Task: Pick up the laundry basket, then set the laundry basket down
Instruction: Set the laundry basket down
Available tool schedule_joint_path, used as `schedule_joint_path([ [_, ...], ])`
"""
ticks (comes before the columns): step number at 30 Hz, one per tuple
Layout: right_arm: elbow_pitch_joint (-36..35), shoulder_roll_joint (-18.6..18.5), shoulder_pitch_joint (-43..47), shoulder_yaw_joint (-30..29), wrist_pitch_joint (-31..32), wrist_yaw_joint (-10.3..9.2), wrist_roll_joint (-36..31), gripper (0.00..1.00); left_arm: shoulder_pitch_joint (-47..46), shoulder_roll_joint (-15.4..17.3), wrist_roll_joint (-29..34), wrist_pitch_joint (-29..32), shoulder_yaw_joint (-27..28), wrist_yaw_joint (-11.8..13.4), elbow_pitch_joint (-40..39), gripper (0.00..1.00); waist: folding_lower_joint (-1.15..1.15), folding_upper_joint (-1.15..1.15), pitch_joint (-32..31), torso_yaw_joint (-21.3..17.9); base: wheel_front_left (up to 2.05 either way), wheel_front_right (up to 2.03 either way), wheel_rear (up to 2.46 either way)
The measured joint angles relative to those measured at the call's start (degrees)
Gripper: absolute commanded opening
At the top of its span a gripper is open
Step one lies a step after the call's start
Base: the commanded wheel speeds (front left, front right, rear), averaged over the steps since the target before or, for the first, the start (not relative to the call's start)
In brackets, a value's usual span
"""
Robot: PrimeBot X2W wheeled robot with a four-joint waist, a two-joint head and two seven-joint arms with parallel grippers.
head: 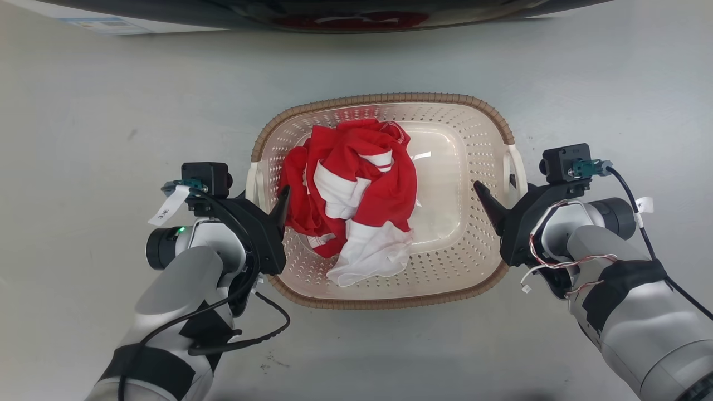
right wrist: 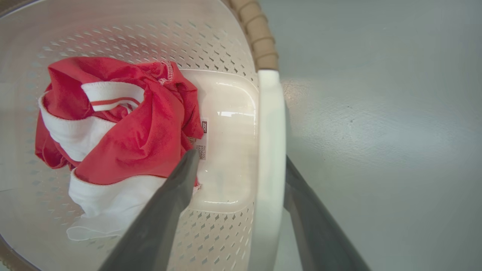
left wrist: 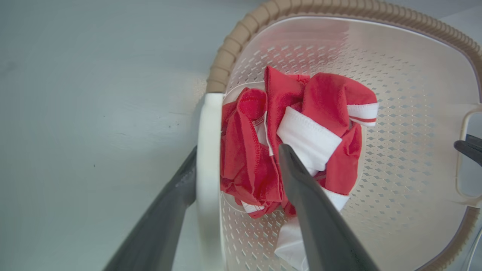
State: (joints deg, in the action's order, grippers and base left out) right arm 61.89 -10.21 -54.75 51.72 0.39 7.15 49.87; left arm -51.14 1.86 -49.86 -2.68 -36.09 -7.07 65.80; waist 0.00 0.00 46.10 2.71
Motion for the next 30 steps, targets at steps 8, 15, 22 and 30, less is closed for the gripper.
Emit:
schedule_joint_path([
  [8, 0.3, -0.5, 0.1, 0.3, -1.5, 0.00, 0.6, 1.00, 0.1, 0.0, -0.5, -0.5, -0.6, 0.0, 0.6, 1.00, 0.00, 0.00, -1.6, 0.4, 0.00, 0.00, 0.00],
  [15, 0.5, -0.8, 1.1, 0.7, -2.6, 0.00, 1.1, 1.00, 1.2, -0.1, -0.2, -2.0, -1.4, -0.1, 2.2, 1.00, 0.00, 0.00, -4.4, 0.4, 0.00, 0.00, 0.00],
  [22, -0.1, -0.8, 3.3, 1.0, -5.6, 0.00, 1.7, 1.00, 2.3, 0.6, 0.9, -5.9, -2.2, -0.1, 2.4, 1.00, -0.01, 0.00, -9.2, -0.1, 0.00, 0.00, 0.00],
  [30, 0.0, -0.9, 6.4, 0.2, -9.3, 0.00, 2.8, 1.00, 3.5, 1.8, 2.1, -10.1, -3.0, -0.1, 1.5, 1.00, -0.01, 0.00, -14.6, -0.7, 0.00, 0.00, 0.00],
])
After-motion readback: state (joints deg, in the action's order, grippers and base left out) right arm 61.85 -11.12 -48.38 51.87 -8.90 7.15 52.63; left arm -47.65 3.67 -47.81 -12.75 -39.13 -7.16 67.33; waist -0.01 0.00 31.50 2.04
